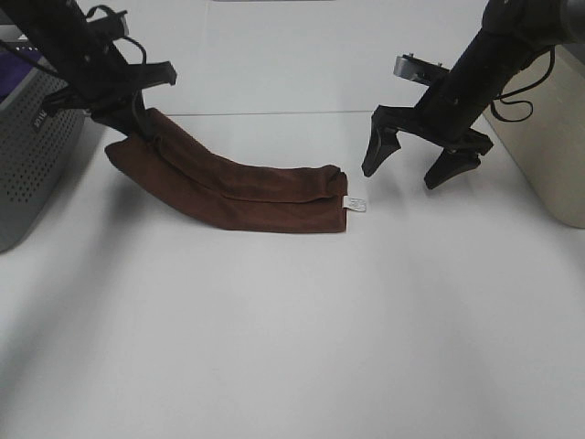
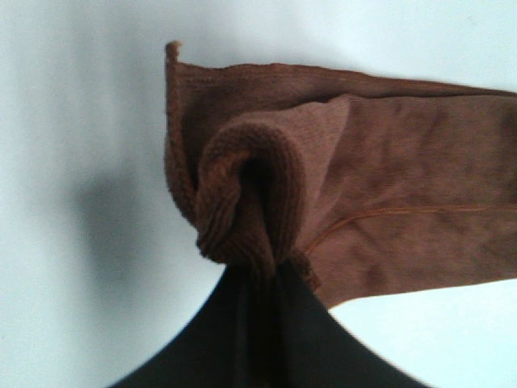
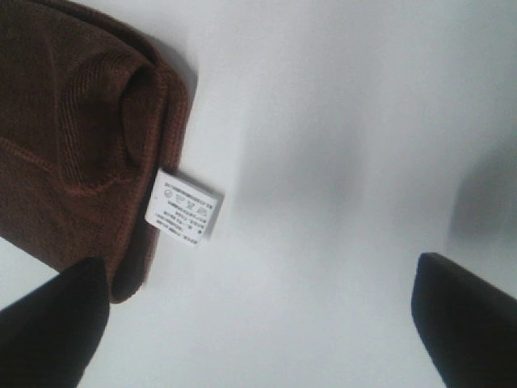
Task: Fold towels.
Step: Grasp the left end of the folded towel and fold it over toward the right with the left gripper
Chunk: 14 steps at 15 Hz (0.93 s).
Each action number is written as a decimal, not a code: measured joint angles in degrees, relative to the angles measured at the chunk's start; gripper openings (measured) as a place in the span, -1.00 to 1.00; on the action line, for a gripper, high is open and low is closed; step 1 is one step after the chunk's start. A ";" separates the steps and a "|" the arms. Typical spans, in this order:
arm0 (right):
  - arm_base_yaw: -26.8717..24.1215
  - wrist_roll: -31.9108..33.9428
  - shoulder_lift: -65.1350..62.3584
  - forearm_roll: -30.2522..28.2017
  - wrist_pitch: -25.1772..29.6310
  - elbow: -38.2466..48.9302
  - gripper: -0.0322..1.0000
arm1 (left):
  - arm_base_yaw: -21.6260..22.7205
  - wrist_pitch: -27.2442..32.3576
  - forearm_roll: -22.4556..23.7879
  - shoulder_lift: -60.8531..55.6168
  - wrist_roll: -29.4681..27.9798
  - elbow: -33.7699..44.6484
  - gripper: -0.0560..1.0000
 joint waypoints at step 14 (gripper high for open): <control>0.00 0.06 0.00 0.63 0.00 0.00 0.91 | -18.16 -12.26 -11.17 10.26 -7.22 -8.31 -0.69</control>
